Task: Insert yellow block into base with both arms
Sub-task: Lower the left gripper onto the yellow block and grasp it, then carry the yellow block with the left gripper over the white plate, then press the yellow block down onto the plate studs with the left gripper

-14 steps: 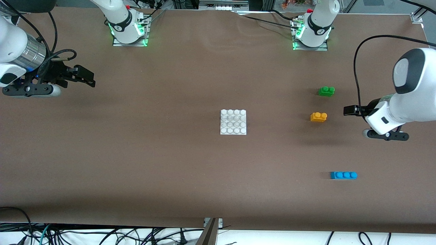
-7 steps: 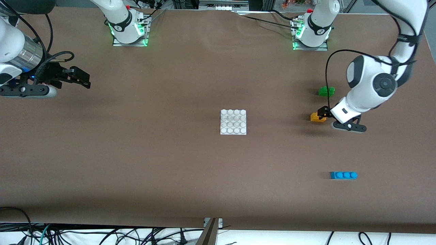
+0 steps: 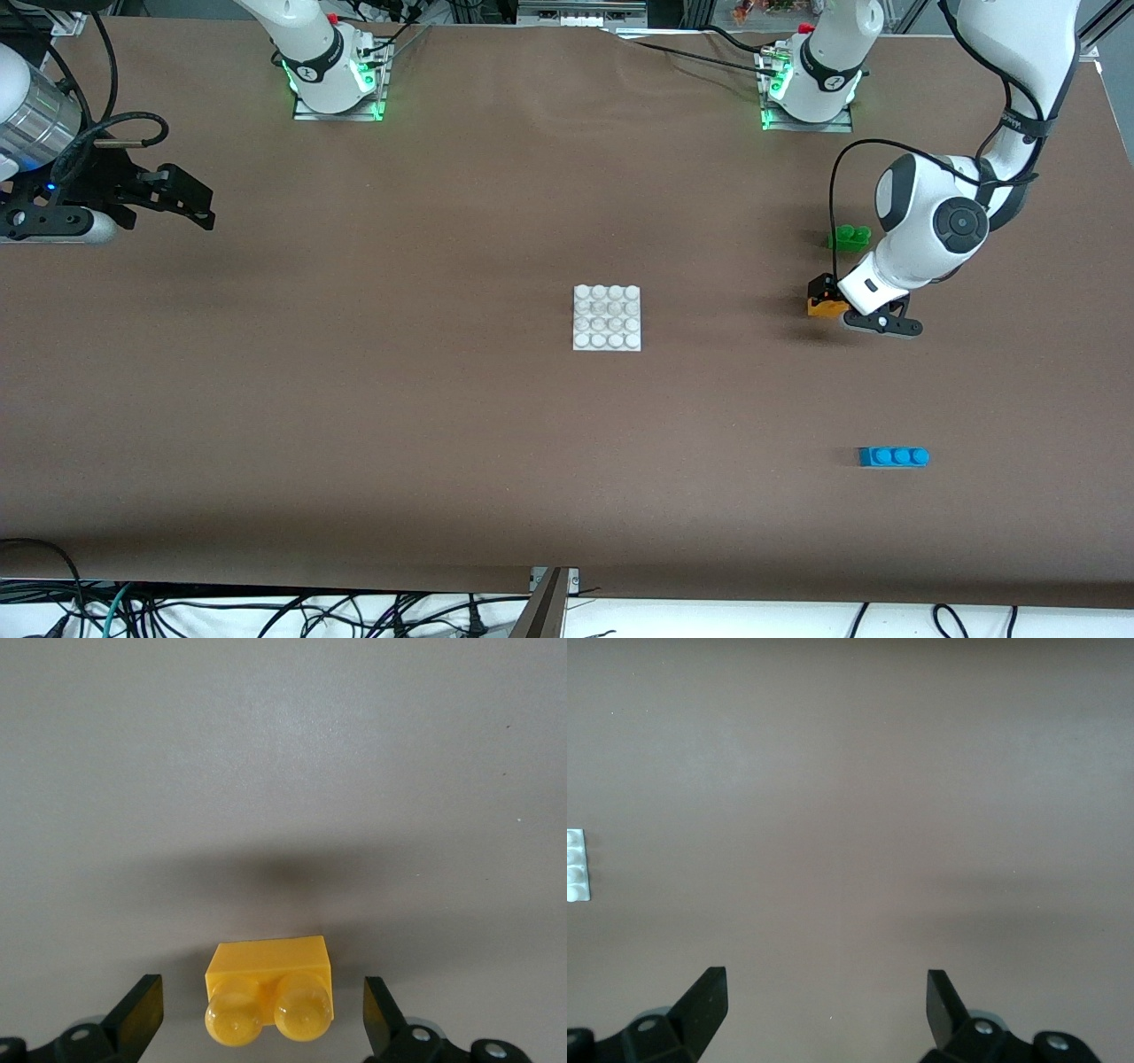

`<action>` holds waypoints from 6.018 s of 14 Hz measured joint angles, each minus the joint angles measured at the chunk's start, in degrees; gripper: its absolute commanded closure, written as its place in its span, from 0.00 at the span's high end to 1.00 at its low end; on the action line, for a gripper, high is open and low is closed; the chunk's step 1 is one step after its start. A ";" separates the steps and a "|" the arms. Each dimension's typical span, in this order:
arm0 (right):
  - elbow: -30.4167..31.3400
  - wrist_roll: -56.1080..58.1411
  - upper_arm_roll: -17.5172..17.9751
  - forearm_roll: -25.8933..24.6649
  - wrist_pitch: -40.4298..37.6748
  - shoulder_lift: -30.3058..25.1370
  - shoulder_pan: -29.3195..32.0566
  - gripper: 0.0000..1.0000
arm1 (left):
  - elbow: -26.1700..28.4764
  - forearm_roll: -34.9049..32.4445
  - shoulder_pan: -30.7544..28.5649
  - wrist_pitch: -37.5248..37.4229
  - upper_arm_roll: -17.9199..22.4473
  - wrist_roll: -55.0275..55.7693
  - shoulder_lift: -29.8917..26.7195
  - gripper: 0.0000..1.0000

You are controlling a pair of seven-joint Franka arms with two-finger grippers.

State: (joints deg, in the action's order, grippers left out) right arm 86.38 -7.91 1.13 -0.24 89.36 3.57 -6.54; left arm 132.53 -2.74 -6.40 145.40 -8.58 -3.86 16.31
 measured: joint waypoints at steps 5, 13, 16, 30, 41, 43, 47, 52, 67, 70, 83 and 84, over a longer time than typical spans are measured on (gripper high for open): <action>-0.04 -1.91 0.43 0.00 -0.01 0.00 -0.11 0.99 | 0.11 0.00 0.00 0.02 0.00 0.00 2.15 0.94; -0.05 -2.49 0.37 0.00 0.03 0.06 -0.08 0.99 | -0.08 0.00 0.00 0.04 0.00 -0.33 1.86 0.27; -0.05 -2.52 0.35 0.00 0.03 0.07 -0.08 0.99 | -0.60 0.00 0.00 -0.84 -0.05 -0.44 0.98 0.27; -0.09 -2.60 0.48 0.01 0.10 0.09 -0.09 0.99 | -29.46 0.03 10.07 -21.78 -15.91 9.51 5.34 0.25; -0.15 -2.60 0.60 0.01 0.11 0.14 -0.15 0.99 | -47.27 0.02 34.49 -23.29 -3.49 25.15 24.71 0.25; -0.17 -2.60 0.78 0.01 0.11 0.14 -0.51 0.99 | -47.28 0.02 34.87 -24.06 -3.46 28.06 24.88 0.25; -0.17 -2.60 0.95 0.01 0.11 0.14 -0.95 0.99 | -46.70 0.02 36.41 -25.05 -3.42 31.91 25.87 0.25; -0.20 -2.60 0.95 0.01 0.11 0.13 -0.95 0.99 | -46.70 0.02 36.76 -25.05 -3.36 33.49 26.09 0.25; -0.20 -2.60 0.94 0.01 0.11 0.14 -0.95 0.99 | -46.85 0.02 36.81 -25.00 -2.67 35.79 26.17 0.23; -0.20 -2.60 0.87 0.01 0.11 0.14 -0.94 0.99 | -46.86 0.02 36.86 -24.90 -2.67 35.95 26.22 0.23; -0.20 -2.60 0.81 0.01 0.14 0.14 -0.93 0.99 | -46.94 0.07 36.87 -24.28 -2.70 38.47 27.77 0.28; -0.20 -2.60 0.81 0.01 0.14 0.14 -0.93 0.99 | -46.94 0.07 36.87 -24.28 -2.70 38.47 27.77 0.29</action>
State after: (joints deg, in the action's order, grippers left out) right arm 86.18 -10.51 1.94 -0.23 89.50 3.71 -7.47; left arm 85.59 -2.67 30.46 121.12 -11.28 34.62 44.08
